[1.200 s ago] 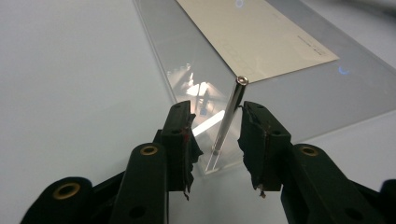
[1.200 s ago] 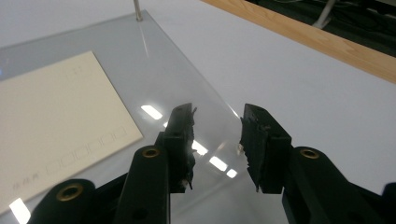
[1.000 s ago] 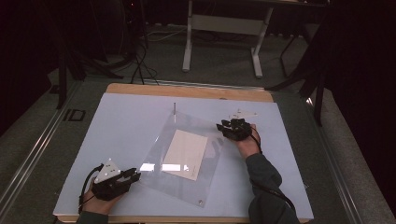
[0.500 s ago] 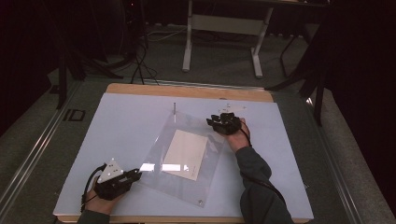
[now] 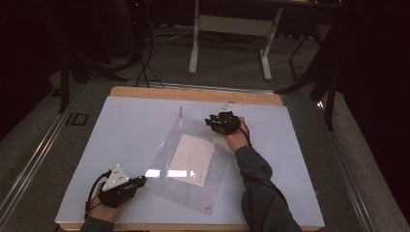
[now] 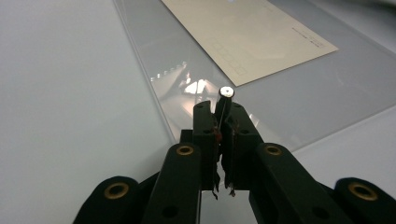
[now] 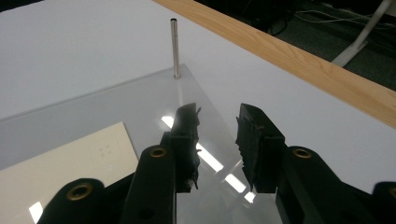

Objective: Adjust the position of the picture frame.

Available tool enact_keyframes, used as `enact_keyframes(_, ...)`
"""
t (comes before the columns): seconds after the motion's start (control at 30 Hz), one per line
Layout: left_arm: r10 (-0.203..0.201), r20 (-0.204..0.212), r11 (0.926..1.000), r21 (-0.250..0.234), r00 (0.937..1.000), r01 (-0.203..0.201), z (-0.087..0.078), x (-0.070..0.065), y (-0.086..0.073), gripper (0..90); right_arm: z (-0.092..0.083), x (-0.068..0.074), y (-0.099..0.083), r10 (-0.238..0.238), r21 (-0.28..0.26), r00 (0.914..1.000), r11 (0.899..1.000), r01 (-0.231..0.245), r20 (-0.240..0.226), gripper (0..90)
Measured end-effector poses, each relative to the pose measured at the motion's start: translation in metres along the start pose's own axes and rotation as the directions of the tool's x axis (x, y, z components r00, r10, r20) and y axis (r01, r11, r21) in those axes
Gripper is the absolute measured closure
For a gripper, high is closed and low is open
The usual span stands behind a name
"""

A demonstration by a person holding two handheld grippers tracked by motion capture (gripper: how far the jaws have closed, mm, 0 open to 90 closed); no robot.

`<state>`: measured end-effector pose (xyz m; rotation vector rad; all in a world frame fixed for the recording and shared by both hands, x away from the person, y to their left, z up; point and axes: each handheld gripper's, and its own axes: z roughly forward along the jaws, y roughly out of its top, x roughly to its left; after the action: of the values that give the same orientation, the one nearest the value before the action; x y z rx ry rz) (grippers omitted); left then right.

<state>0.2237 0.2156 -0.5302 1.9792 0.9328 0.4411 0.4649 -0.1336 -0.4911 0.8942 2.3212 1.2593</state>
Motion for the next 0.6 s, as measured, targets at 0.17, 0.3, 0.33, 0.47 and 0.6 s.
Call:
enact_keyframes(0.17, -0.001, -0.003, 1.0, -0.002, 1.0, 0.001, 0.0, 0.0, 0.0, 84.4, 0.009, 0.0, 0.006, 0.011, -0.009, 0.9998, 1.0, -0.011, -0.018, 67.7)
enact_keyframes(0.3, -0.001, -0.003, 1.0, -0.002, 1.0, 0.001, 0.0, 0.0, 0.0, 84.3, 0.017, 0.001, 0.01, 0.011, -0.012, 0.9995, 1.0, -0.012, -0.03, 67.8)
enact_keyframes(0.33, -0.001, -0.003, 1.0, -0.003, 1.0, 0.001, 0.0, 0.0, 0.0, 84.3, 0.017, 0.001, 0.01, 0.011, -0.012, 0.9995, 1.0, -0.012, -0.03, 67.8)
enact_keyframes(0.47, -0.002, -0.002, 1.0, -0.006, 1.0, 0.002, 0.0, 0.0, -0.001, 84.3, 0.026, 0.006, 0.017, -0.003, -0.013, 0.9988, 1.0, 0.002, -0.048, 67.8)
enact_keyframes(0.6, 0.0, -0.002, 1.0, -0.007, 1.0, 0.0, 0.0, 0.0, -0.001, 84.2, 0.032, 0.008, 0.023, -0.01, -0.011, 0.9983, 1.0, 0.009, -0.057, 67.8)
